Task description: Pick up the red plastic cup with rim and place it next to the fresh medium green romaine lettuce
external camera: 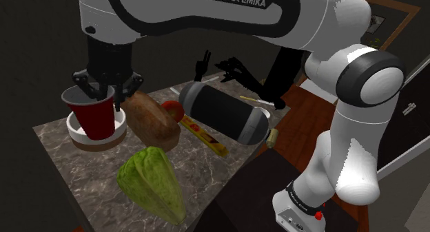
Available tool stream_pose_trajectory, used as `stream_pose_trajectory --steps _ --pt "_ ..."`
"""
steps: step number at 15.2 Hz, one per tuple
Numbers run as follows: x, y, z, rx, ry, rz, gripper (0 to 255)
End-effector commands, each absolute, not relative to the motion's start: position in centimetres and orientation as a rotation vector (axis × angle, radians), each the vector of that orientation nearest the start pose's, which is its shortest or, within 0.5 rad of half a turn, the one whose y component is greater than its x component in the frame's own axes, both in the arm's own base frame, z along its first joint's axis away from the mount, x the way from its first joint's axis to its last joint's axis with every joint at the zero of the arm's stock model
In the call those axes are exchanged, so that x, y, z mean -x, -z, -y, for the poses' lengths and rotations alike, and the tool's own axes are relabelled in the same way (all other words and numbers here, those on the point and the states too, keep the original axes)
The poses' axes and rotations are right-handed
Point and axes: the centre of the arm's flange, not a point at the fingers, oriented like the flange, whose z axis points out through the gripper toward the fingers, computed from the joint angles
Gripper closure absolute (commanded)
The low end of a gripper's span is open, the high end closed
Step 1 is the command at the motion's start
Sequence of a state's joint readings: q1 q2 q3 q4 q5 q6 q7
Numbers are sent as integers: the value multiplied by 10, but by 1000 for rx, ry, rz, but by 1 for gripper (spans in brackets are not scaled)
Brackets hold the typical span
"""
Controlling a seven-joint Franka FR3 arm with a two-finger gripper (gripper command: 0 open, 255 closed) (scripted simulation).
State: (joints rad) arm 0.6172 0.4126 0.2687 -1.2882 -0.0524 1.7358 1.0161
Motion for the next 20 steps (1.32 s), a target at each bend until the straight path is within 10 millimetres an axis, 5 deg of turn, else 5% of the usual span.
stream_pose_trajectory --steps 1,20 --pt "-462 -514 -503 3061 -23 -226 255" --pt "-462 -413 -503 3061 -23 -226 255"
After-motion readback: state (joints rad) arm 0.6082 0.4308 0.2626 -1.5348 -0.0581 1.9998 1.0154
